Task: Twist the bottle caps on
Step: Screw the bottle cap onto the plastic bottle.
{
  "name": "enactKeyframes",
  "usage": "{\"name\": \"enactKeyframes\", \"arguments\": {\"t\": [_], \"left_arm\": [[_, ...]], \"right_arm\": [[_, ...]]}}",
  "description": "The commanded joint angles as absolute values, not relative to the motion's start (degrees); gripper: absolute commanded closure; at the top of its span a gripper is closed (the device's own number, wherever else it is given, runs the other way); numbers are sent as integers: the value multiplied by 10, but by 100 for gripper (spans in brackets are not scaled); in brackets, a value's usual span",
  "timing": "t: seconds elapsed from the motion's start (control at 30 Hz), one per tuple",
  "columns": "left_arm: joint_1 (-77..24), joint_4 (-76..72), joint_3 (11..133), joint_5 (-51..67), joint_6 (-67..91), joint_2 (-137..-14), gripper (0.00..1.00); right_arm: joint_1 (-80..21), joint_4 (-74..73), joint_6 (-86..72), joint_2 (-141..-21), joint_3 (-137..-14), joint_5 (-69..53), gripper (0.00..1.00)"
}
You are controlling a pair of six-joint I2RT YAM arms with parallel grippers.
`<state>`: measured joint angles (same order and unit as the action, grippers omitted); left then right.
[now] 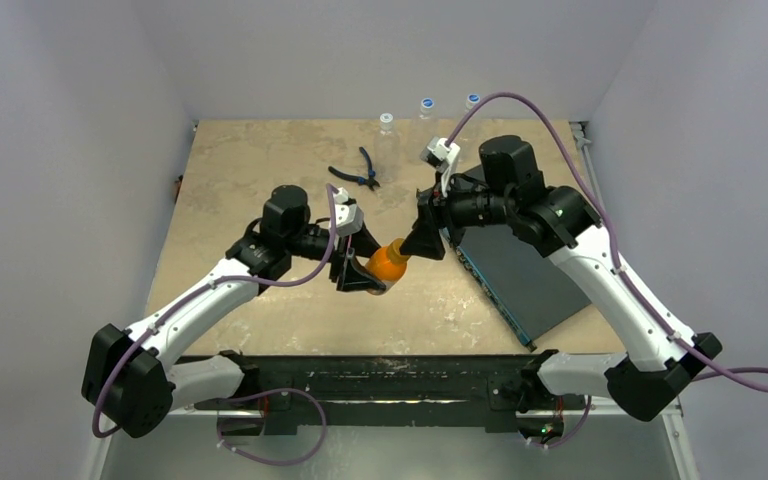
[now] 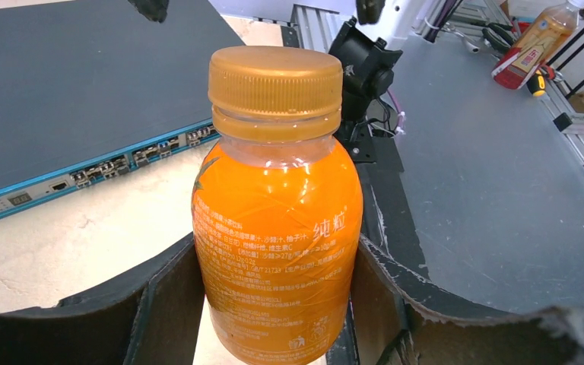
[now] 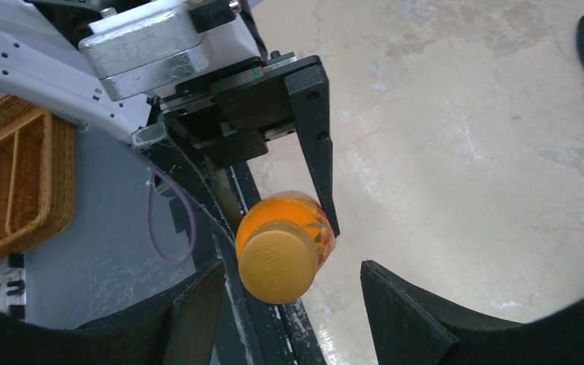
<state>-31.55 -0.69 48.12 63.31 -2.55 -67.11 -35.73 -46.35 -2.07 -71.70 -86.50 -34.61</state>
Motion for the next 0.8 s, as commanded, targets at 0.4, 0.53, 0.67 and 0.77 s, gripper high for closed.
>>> {"name": "enactKeyframes", "arguments": {"t": [0.4, 0.53, 0.67, 0.77], "left_arm": [[-312, -10, 484, 666, -18, -667, 100], [-312, -7, 487, 666, -19, -669, 100], [-313, -5, 489, 666, -18, -673, 100], [-312, -1, 492, 662, -18, -676, 100]], "right_arm": [[-392, -460, 15, -733, -857, -372, 36], [-395, -461, 15, -737, -854, -369, 41], [-399, -464, 15, -740, -853, -365, 43], [-400, -466, 14, -741, -853, -356, 46]]}}
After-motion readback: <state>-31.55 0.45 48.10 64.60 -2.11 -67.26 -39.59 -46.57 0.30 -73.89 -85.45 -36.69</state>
